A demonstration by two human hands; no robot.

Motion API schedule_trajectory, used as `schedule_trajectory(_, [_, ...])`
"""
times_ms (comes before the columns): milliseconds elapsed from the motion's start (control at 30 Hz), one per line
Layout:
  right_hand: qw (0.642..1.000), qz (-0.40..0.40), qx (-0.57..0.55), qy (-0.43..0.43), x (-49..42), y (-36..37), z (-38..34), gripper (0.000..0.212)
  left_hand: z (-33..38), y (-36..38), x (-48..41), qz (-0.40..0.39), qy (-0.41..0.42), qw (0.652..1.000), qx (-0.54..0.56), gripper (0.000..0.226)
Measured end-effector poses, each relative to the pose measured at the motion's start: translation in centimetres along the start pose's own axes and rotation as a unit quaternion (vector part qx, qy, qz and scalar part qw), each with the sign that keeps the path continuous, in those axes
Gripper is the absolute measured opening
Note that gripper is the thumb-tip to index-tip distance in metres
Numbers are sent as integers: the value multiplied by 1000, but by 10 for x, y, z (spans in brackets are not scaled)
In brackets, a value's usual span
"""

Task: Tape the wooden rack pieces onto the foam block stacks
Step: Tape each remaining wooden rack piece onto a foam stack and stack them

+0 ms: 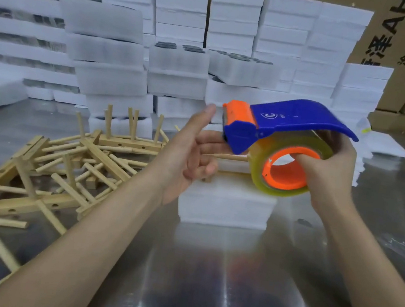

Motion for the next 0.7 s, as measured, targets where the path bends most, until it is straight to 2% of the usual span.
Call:
schedule_trajectory(67, [1000, -13, 13, -15, 1, 2, -3, 53, 1, -3, -1, 24, 8, 1000, -16, 45])
schedule_trajectory(167, [1000, -9, 5, -29, 1, 1, -5, 51, 2, -5, 0, 41, 2, 999, -6, 34])
schedule_trajectory(267, [999, -4, -7, -39, 0, -3, -8, 49, 10, -7, 3, 62, 9, 993, -101, 32])
schedule_trajectory(400, [999, -19, 5, -43, -3, -8, -13, 48, 26, -10, 9, 115, 63, 952, -277, 40])
schedule_trajectory(567, [995, -82, 14, -46, -6, -10, -15, 47, 46, -13, 18, 167, 154, 927, -297, 48])
schedule_trajectory(700, [993, -103, 36, -40, -12, -14, -12, 53, 48, -11, 17, 181, 173, 923, -292, 47])
Point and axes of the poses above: each hand's wrist, its own x-axis away from the middle knuckle, its own y-axis out of the palm, z = x × y, the point moved 6 cm from there along -x, towards the middle knuckle, and after that the axes turned 12 degrees about -z, right-handed, at the moved point
